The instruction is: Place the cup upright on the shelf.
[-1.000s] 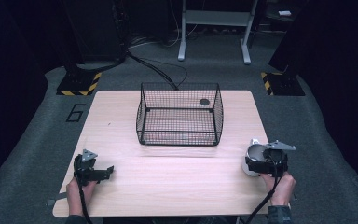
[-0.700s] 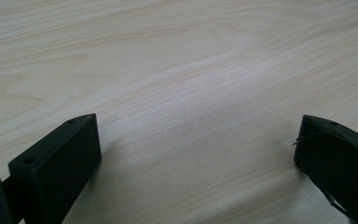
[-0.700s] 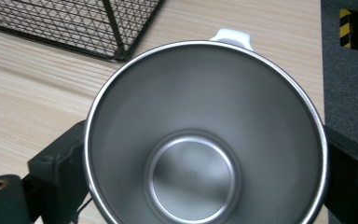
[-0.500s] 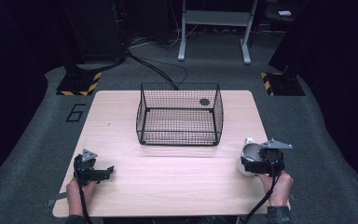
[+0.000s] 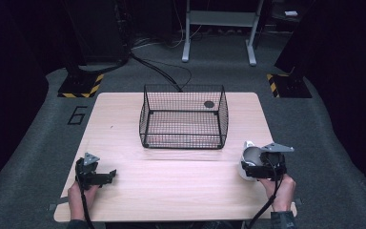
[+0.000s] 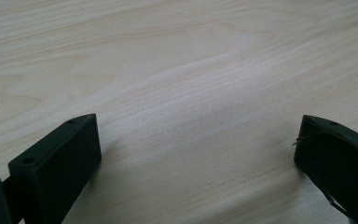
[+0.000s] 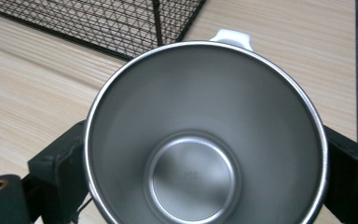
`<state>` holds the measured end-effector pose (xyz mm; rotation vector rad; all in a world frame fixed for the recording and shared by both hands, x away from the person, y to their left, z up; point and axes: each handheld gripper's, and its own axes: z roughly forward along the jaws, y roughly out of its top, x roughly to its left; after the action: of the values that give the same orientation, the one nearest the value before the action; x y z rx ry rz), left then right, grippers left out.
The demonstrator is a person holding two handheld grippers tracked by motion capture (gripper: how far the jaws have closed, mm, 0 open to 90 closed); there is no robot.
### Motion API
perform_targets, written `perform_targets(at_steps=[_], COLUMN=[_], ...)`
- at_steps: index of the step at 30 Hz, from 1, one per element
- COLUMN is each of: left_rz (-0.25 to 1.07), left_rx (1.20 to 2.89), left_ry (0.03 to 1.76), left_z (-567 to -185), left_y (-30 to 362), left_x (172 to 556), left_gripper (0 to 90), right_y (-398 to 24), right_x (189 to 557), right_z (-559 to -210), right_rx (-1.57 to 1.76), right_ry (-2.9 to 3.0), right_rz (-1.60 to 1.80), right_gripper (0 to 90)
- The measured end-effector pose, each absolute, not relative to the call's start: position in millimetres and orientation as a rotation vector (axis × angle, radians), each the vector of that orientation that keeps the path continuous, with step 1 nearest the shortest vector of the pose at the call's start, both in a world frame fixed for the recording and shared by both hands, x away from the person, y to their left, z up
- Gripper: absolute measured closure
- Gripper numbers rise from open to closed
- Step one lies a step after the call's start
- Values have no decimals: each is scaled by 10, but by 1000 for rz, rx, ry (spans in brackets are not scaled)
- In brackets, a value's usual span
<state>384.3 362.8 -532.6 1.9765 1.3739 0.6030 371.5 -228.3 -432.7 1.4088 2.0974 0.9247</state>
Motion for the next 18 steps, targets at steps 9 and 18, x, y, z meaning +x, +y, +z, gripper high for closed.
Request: perform_targets(at_steps=[9,18], left_rz=[606,619], left_rx=[1964,1951], left_ry=[1387,1414], left_z=[-5329,-5328], left_y=[3630,3622], left_x=[3847,3858], left_gripper=[5,4], right_y=[-2163,-2073], right_x=[3703,3695], right_z=[-4295,-4258], right_rx=[1363,1327], right_ry=[2135,2179], right_rz=[940,965], right_gripper=[61,62])
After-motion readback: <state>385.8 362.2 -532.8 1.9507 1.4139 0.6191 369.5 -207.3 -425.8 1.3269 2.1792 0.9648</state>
